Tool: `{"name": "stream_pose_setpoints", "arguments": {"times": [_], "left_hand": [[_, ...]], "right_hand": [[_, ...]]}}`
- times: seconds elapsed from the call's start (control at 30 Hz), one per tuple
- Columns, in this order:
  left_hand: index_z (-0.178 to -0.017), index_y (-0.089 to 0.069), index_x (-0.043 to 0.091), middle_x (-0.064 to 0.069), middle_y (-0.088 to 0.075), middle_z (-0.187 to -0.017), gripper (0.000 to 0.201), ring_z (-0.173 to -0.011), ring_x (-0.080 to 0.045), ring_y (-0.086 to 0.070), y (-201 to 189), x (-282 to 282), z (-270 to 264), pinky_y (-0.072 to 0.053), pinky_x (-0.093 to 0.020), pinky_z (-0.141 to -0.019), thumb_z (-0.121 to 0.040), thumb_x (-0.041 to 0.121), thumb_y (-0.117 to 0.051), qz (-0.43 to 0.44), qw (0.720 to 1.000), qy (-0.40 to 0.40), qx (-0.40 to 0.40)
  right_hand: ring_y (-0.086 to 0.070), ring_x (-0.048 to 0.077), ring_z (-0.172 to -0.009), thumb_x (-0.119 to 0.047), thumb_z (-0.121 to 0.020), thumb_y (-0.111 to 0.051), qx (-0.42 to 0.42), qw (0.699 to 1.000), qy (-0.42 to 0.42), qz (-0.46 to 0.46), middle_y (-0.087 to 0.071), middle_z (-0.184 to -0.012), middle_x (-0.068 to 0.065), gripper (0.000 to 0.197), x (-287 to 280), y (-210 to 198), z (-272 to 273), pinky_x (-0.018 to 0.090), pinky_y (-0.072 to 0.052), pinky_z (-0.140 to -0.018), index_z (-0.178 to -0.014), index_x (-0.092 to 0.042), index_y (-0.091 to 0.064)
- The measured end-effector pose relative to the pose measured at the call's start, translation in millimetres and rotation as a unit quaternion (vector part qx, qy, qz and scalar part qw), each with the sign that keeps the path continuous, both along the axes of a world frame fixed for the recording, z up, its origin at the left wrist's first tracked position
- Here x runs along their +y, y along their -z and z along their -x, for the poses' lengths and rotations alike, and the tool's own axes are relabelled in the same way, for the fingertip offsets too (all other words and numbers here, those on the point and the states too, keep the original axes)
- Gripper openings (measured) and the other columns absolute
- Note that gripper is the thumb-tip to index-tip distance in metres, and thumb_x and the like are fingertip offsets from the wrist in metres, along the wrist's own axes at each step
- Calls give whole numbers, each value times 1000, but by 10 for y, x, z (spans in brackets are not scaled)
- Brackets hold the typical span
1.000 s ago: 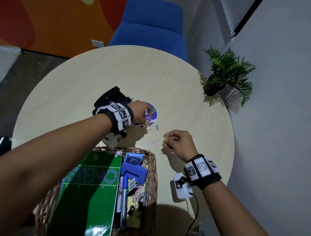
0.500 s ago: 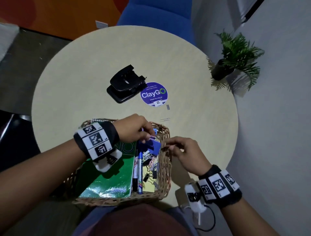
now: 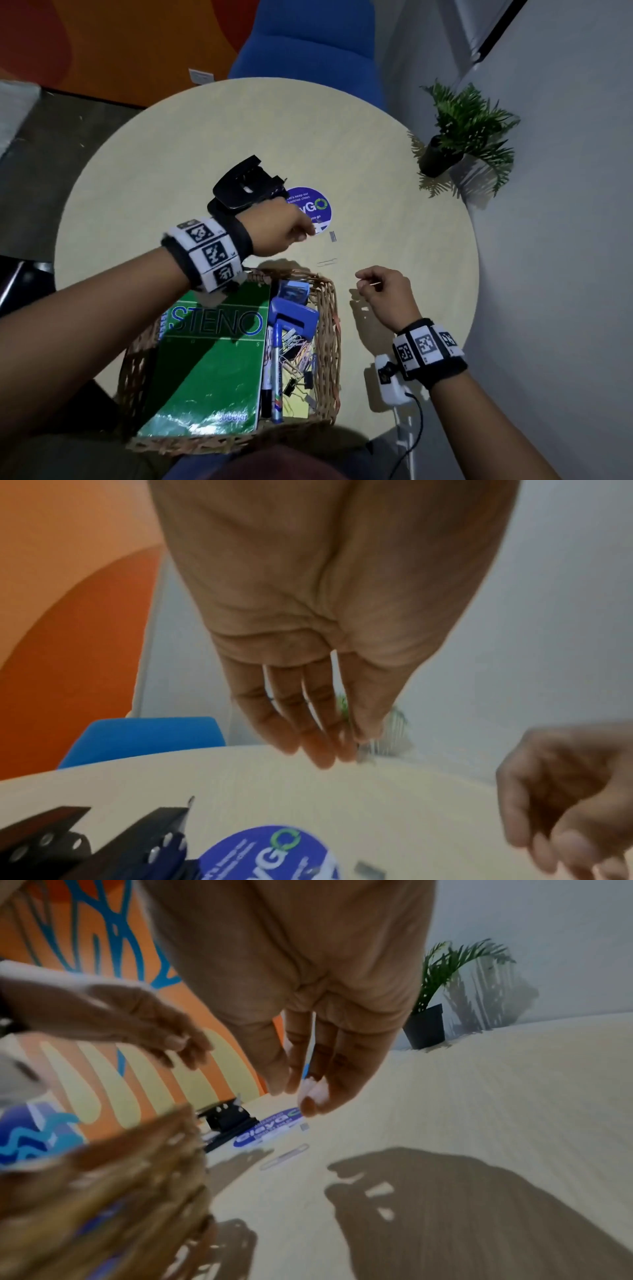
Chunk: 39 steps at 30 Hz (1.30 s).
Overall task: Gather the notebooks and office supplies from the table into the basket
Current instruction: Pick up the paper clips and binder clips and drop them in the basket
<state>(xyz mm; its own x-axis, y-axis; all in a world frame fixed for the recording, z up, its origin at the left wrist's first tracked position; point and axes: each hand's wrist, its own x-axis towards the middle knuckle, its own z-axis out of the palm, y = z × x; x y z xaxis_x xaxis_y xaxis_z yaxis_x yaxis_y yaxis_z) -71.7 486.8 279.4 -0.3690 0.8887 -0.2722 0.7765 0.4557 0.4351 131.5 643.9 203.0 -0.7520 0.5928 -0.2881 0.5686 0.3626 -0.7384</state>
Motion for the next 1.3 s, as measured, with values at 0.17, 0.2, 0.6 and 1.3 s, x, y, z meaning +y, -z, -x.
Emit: {"name": "stream_pose_setpoints", "arguments": {"times": [0.17, 0.2, 0.6, 1.3], "left_hand": [[-113, -68, 22, -8, -68, -113, 27, -102, -32, -63, 200, 819, 254, -51, -34, -83, -90, 18, -55, 112, 989, 44, 86], [-113, -68, 20, -8, -68, -115, 26, -104, -31, -63, 270, 954, 268, -50, -33, -82, -90, 18, -56, 133, 986, 55, 80], [-68, -60, 18, -11, -71, -93, 13, -83, -30, -64, 915, 1579, 177, -48, -30, -67, -78, 11, -65, 227, 960, 146, 72], [-83, -67, 20, -1, -73, -88, 17, -83, -18, -68, -45, 227, -184, -54, -28, -79, -84, 4, -61, -78, 981, -80, -158]], "right_hand": [[-66, 20, -81, -9, -83, -62, -31, 999, -16, -30, -69, -94, 5, 20, 107, 257, 408, 30, -54, -75, -98, -19, -70], [-65, 21, -91, -9, -84, -60, -37, 995, -63, -65, -68, -105, 5, 25, 99, 291, 480, 33, -53, -82, -104, -19, -69], [-54, 29, -100, -8, -87, -57, -96, 942, -280, -159, -57, -107, 12, 12, 89, 550, 495, 37, -46, -82, -95, -6, -65], [-62, 18, -63, 2, -81, -65, 61, 987, 37, 142, -64, -70, -1, 17, -312, -141, -535, 26, -53, -62, -83, -14, -69]]}}
